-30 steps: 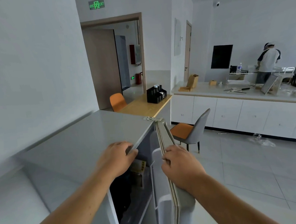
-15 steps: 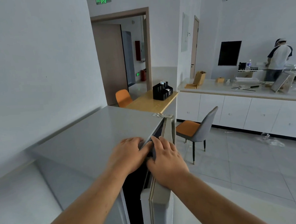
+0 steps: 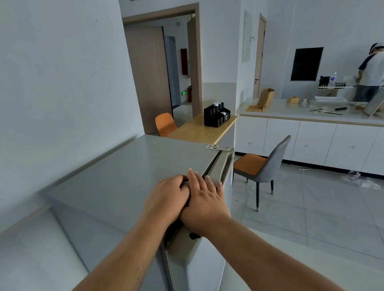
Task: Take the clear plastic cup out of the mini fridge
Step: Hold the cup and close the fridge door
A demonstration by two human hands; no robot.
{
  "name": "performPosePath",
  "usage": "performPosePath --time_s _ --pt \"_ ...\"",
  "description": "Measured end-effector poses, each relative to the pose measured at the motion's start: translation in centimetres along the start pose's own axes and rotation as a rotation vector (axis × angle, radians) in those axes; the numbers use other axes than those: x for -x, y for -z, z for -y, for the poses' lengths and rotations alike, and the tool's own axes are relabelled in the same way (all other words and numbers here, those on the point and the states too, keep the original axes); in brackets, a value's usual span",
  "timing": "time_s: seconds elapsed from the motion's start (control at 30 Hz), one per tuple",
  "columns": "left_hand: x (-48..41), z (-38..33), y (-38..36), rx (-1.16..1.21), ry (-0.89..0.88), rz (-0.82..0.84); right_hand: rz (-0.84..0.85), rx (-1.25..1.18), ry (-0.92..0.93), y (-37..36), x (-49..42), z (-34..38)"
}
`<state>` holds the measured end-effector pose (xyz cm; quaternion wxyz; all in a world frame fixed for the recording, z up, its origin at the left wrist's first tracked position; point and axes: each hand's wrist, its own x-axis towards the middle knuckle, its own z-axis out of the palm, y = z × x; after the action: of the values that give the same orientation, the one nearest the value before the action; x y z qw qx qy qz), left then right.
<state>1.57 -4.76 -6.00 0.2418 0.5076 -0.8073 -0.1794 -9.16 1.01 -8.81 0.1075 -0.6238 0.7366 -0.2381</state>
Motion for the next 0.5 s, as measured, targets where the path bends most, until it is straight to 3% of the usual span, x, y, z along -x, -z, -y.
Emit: performPosePath --time_s 0.5 --pt "0.55 -0.70 0.67 0.084 0.081 -0.009 -0.059 0.010 0.091 -0.62 -0.39 0.09"
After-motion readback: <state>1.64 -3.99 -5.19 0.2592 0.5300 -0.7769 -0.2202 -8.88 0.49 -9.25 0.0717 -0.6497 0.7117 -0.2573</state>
